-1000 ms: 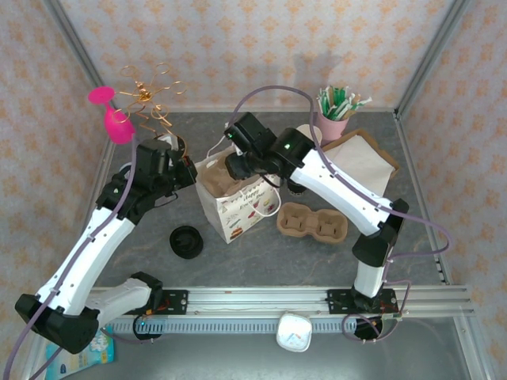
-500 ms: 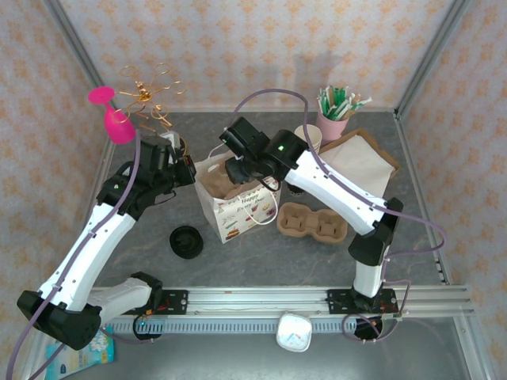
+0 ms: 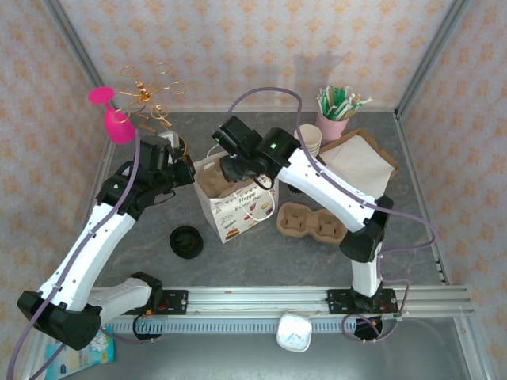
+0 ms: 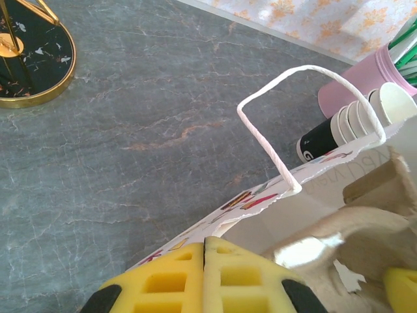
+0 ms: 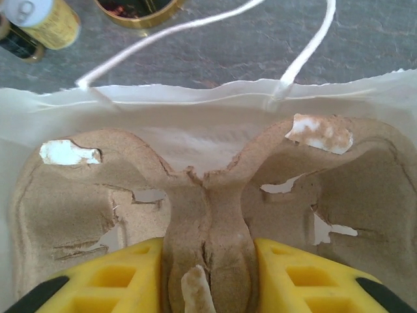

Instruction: Pack the takeout coffee

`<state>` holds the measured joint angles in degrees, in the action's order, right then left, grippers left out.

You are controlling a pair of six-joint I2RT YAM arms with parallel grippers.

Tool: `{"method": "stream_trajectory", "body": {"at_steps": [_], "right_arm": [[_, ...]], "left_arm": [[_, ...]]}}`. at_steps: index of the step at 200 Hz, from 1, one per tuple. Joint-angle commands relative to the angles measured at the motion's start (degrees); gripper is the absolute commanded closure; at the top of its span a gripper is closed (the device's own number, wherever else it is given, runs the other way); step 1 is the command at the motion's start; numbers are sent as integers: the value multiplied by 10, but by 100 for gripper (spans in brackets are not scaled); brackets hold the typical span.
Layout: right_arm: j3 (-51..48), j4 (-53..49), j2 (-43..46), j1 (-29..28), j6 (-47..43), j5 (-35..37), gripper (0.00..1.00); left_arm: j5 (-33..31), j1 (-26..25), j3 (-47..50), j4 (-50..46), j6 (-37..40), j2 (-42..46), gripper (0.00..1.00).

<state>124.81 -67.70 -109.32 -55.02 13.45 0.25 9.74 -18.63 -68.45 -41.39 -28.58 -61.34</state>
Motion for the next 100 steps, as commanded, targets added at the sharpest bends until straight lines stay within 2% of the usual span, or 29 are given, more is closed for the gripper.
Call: {"method": "stream_trajectory", "body": {"at_steps": [1, 32, 100], "right_arm": [[-9, -19, 6, 13, 17, 20, 63], [-1, -22, -13, 11, 5, 1, 64], [-27, -5, -42, 8, 3, -3, 64]], "left_arm": [[-7, 4, -15, -25, 12, 0, 100], [17, 5, -13, -13, 9, -1, 100], [19, 4, -13, -5, 2, -4, 100]]}}
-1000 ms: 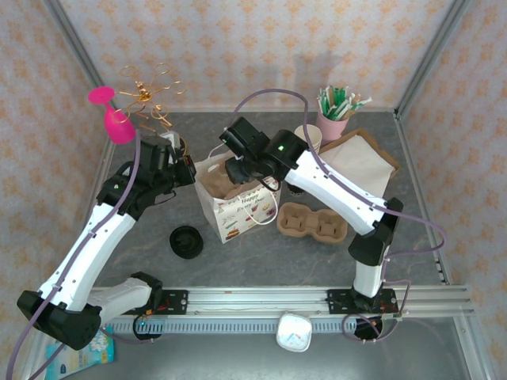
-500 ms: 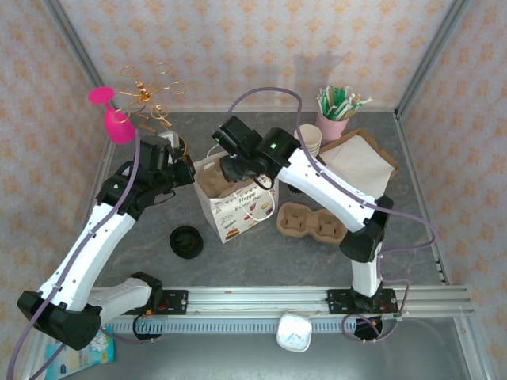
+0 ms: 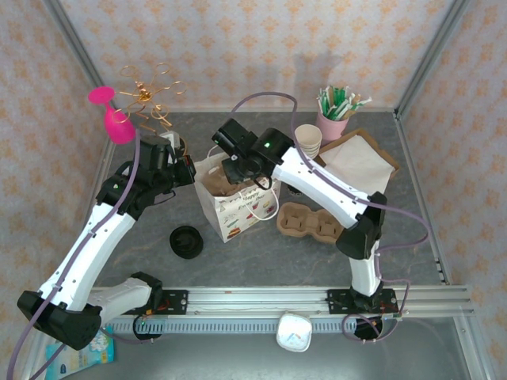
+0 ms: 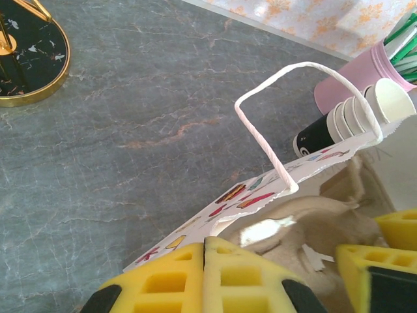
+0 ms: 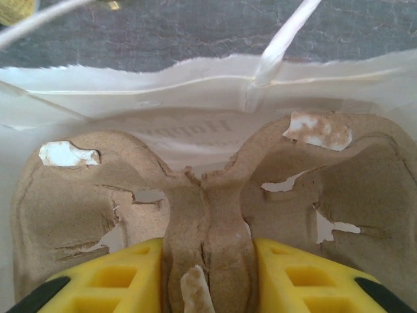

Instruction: Pack the takeout coffee

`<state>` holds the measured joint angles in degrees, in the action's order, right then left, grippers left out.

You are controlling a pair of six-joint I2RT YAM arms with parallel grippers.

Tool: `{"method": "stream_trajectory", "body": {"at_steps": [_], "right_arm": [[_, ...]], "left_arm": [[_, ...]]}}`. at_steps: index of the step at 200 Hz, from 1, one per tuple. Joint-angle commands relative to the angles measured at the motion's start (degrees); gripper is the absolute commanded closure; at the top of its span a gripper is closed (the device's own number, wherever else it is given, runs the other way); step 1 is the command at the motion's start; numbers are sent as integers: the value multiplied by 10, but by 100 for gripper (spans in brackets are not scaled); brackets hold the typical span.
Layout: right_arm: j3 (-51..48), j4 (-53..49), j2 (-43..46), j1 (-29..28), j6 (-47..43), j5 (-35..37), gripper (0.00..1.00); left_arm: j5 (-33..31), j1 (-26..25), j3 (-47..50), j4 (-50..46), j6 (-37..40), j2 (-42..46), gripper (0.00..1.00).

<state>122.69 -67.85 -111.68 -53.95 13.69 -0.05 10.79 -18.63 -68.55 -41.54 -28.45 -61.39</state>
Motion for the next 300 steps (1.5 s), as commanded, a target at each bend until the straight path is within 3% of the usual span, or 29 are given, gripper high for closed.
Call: {"method": "stream_trajectory", "body": {"at_steps": [1, 81, 117, 207, 300], "right_arm": [[-6, -3, -19, -2, 0, 1, 64], [-15, 5, -38, -3, -1, -7, 64], [60, -14, -57, -10, -1, -6, 64], [122, -49, -88, 4, 13, -7, 64], [25, -63, -55, 0, 51, -36, 64]], "left_arm": [[9, 4, -11, -3, 0, -4, 100], [6, 4, -8, -7, -4, -7, 100], [26, 4, -7, -2, 1, -9, 100], [78, 2, -15, -3, 31, -10, 100], [67, 2, -25, -13, 41, -27, 100]]}}
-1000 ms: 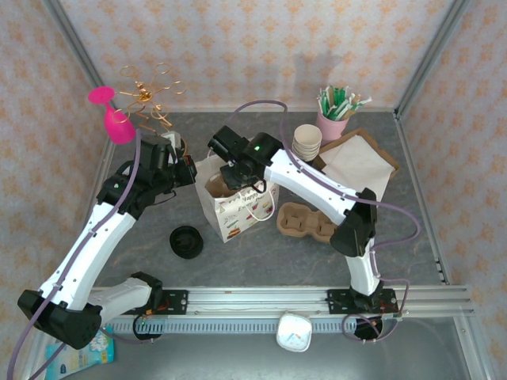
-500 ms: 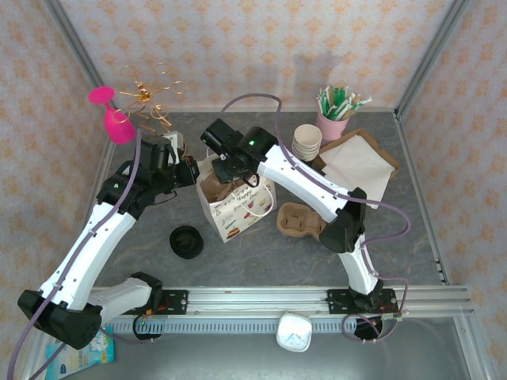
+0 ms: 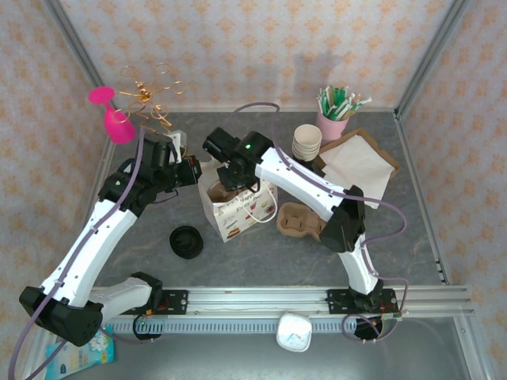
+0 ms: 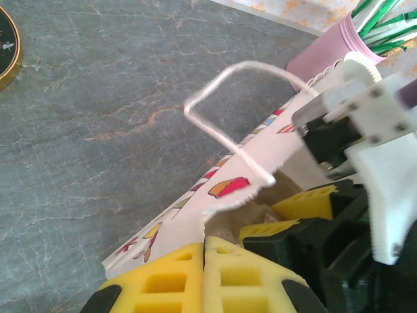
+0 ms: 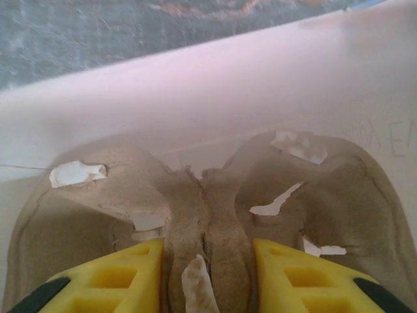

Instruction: Pack the takeout coffee

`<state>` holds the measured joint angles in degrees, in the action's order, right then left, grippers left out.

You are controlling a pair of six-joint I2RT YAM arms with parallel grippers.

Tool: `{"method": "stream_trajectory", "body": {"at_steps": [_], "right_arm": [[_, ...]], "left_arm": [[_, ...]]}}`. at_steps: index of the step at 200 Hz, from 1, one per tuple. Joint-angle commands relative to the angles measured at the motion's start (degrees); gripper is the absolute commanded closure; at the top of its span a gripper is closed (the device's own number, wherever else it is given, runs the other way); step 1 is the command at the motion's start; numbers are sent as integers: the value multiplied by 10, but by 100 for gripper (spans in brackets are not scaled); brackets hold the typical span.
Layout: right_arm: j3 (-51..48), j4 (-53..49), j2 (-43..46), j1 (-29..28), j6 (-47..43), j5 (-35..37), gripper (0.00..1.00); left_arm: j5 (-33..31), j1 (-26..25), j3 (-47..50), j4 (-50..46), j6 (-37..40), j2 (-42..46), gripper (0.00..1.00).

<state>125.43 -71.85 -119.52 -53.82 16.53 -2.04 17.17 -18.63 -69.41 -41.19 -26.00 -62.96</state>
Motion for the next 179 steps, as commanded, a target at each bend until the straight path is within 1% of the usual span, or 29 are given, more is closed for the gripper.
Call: {"method": "stream_trajectory", "body": {"at_steps": [1, 18, 46, 67, 86, 114, 141, 179], "right_arm": [[-2, -23, 25, -1, 23, -17, 64], [-18, -23, 28, -8, 27, -33, 64], [-62, -7, 37, 0, 31, -19, 64], [-41, -9, 33, 11, 34, -15, 65], [-45, 18, 41, 15, 29, -22, 64], [-80, 45, 34, 26, 27, -23, 64], [-88, 70, 28, 26, 21, -48, 63], [-106, 79, 22, 26, 9, -49, 60]], "left_arm": [[3, 2, -16, -16, 16, -12, 100], [-3, 2, -18, -16, 18, -16, 100], [-9, 3, -22, -13, 16, -20, 100], [-27, 3, -28, -24, 9, -30, 100], [-32, 3, -25, -20, 8, -27, 100], [-3, 3, -20, -8, 7, -27, 100], [3, 3, -14, -4, 4, -27, 100], [9, 3, -11, 2, 4, -30, 100]]}}
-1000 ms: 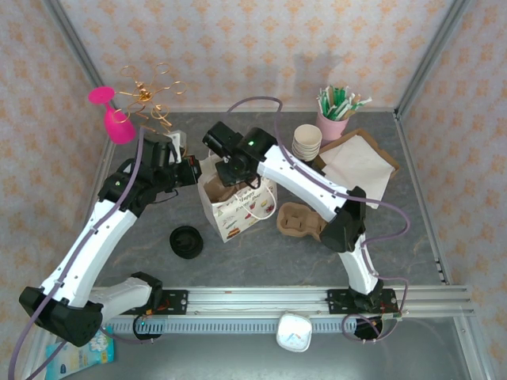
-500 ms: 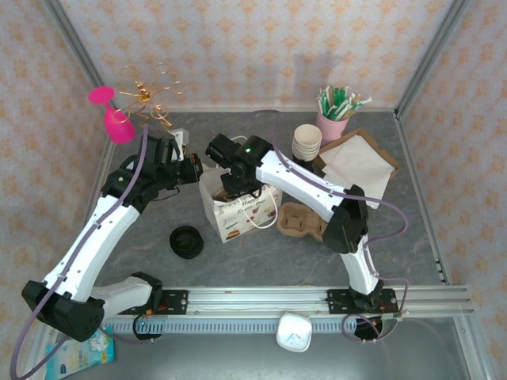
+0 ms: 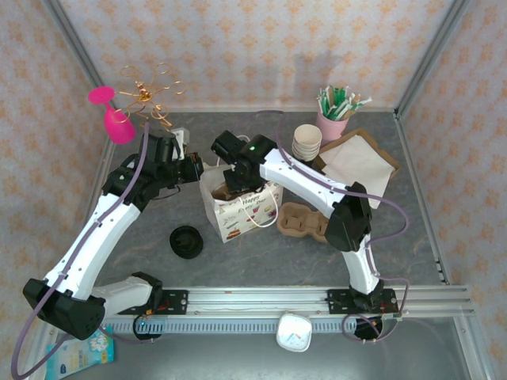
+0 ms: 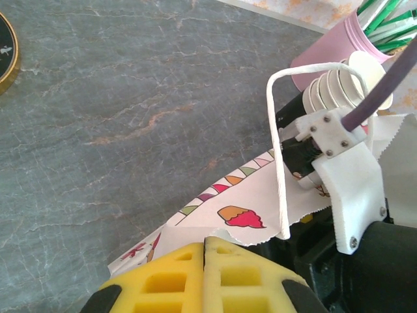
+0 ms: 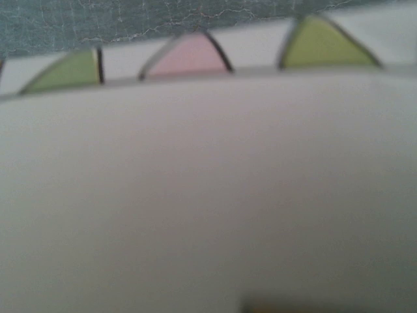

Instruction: Pack the takeout coffee

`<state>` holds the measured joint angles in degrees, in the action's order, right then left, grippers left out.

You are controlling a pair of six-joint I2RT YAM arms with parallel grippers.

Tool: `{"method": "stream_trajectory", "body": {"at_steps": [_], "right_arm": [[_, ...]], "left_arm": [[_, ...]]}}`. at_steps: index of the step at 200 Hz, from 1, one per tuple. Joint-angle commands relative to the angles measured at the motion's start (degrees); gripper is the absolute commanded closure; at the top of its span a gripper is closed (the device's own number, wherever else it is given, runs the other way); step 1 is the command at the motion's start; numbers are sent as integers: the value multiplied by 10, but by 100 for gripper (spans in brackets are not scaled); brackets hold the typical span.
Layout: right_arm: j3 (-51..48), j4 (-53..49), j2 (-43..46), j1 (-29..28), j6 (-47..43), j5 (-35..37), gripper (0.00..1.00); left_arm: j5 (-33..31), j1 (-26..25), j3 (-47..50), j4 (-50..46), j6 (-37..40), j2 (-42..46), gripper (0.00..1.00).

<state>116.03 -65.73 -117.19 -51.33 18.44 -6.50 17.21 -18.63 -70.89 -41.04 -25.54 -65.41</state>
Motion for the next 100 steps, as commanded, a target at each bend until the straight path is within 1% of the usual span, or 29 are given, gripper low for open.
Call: {"method": "stream_trajectory", "body": {"at_steps": [1, 16, 27, 83, 100], "right_arm": [[-13, 18, -1, 1, -10, -5, 60], [-19, 23, -1, 1, -13, -8, 57], [-21, 23, -1, 1, -14, -6, 52], [1, 15, 11, 1, -12, 3, 42], [3, 14, 13, 1, -13, 5, 36]], "left_arm": [[9, 3, 3, 0, -1, -6, 100], [6, 3, 1, -1, 0, -7, 100], [5, 3, 2, -1, -1, -7, 100], [-3, 3, -1, -6, 0, -8, 100], [-2, 3, -2, -6, 1, -9, 100]]}}
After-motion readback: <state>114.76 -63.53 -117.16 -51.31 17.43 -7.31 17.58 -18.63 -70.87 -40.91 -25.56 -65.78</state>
